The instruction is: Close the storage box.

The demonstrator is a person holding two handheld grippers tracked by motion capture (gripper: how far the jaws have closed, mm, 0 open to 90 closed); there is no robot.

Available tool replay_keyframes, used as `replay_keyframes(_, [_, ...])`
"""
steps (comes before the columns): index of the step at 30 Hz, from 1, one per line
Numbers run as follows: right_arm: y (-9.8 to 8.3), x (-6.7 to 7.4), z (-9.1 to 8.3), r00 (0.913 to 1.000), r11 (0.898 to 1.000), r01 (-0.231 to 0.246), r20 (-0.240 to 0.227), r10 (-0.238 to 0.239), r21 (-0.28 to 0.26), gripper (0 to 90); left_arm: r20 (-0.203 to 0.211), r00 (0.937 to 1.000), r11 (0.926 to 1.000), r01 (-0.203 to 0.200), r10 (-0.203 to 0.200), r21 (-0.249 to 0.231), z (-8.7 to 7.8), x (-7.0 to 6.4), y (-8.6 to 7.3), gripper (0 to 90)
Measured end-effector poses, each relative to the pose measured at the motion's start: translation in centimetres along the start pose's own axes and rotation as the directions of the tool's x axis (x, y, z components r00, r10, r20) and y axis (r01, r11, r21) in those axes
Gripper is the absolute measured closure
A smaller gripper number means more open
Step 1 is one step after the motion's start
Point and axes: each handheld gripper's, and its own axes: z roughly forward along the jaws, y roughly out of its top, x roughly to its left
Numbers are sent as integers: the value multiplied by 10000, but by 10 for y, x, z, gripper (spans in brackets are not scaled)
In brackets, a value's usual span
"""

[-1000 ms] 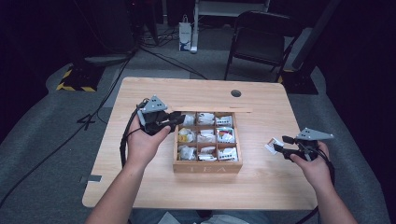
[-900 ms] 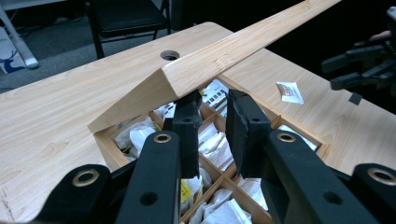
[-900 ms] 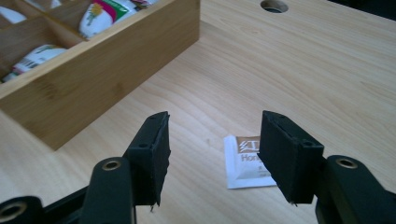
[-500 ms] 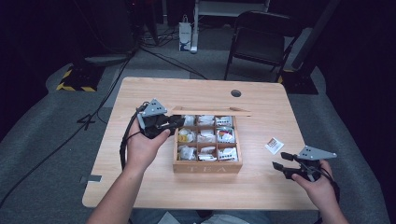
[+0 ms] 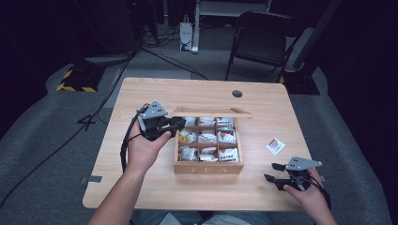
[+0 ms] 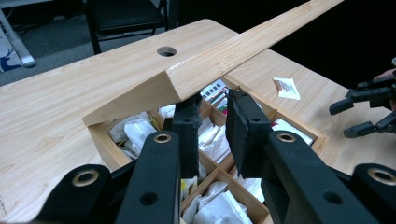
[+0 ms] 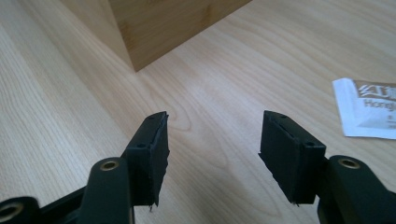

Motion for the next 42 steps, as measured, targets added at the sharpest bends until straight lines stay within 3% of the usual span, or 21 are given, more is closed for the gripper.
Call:
replay_keyframes(11, [-11, 5, 19, 9999, 9991, 158, -70, -155, 401, 409, 83, 9999, 10000, 62, -62, 47, -1, -3, -7, 740])
replay_keyframes(18, [-16, 5, 23, 9999, 9999, -22, -105, 21, -130, 373, 141, 9999, 9999, 60, -62, 157, -1, -5, -14, 740])
replay_keyframes(28, [-16, 5, 23, 9999, 9999, 64, -117, -65, -107, 357, 23, 10000, 9995, -73, 73, 304, -1, -11, -26, 736])
replay_keyframes(32, [-16, 5, 23, 9999, 9999, 60, -114, -62, -108, 357, 265, 9991, 9990, 324, -332, 296, -2, -12, -37, 739])
replay_keyframes(42, [-16, 5, 23, 9999, 9999, 37, -112, -38, -104, 357, 103, 9987, 9974, 494, -500, 522, -4, -16, -50, 739])
